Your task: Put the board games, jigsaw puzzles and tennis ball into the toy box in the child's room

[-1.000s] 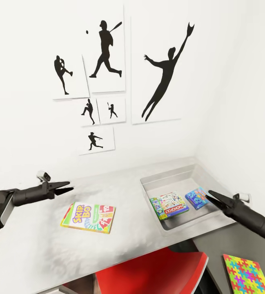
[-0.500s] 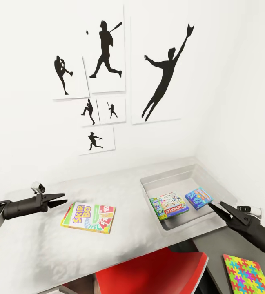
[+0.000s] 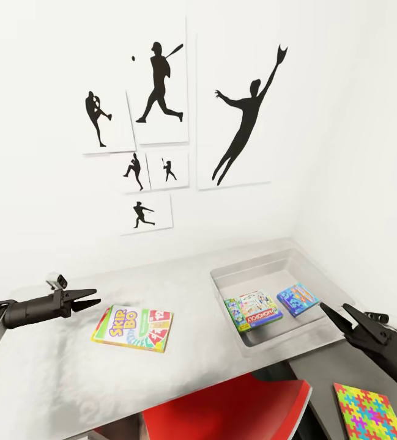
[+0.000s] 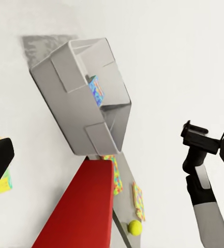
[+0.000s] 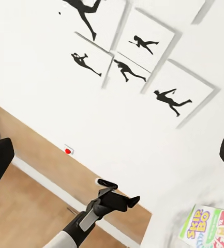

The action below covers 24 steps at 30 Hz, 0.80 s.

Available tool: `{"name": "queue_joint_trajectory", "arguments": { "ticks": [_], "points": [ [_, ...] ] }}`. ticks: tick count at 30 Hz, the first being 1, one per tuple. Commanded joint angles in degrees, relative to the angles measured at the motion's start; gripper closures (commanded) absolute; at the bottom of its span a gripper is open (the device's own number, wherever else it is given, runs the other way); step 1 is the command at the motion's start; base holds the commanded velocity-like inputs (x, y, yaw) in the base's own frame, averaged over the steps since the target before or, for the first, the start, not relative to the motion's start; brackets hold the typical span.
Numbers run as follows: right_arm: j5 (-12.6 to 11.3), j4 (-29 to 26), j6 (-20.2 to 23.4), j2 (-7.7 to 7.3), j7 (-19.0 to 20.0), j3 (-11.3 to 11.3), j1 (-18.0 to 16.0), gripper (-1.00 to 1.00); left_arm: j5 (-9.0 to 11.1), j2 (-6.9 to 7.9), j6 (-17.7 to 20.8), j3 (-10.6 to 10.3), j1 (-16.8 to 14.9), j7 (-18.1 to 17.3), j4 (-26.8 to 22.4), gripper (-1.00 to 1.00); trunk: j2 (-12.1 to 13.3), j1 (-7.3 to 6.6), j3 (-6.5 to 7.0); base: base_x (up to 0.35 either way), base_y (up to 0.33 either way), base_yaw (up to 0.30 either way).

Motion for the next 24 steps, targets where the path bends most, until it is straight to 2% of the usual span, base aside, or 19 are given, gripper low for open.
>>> {"name": "queue_joint_trajectory", "arguments": {
  "ticks": [1, 5, 14, 24],
  "points": [
    [-0.1, 0.0, 0.3, 0.05, 0.2, -0.3, 0.0, -1.00, 0.0, 0.04, 0.6, 0.0, 0.0, -0.2, 0.0, -1.00, -0.1, 0.04, -0.02, 0.000, 0.000, 0.000],
    [-0.1, 0.0, 0.1, 0.27, 0.7, -1.4, 0.0, -1.00, 0.0, 0.15, 0.7, 0.0, 0.0, -0.2, -0.1, -1.00, -0.1, 0.04, 0.36, 0.000, 0.000, 0.000],
    [0.1, 0.0, -0.1, 0.91, 0.8, -1.7, 0.0, -1.00, -0.1, 0.21, 0.7, 0.0, 0.0, -0.2, -0.1, -1.00, -0.1, 0.04, 0.98, -0.002, 0.000, 0.000],
    [0.4, 0.0, -0.2, 1.17, 0.7, -1.8, 0.0, -1.00, -0.1, 0.21, 0.7, 0.0, 0.0, -0.2, -0.1, -1.00, -0.1, 0.04, 1.06, -0.172, 0.000, 0.000]
  ]
}}
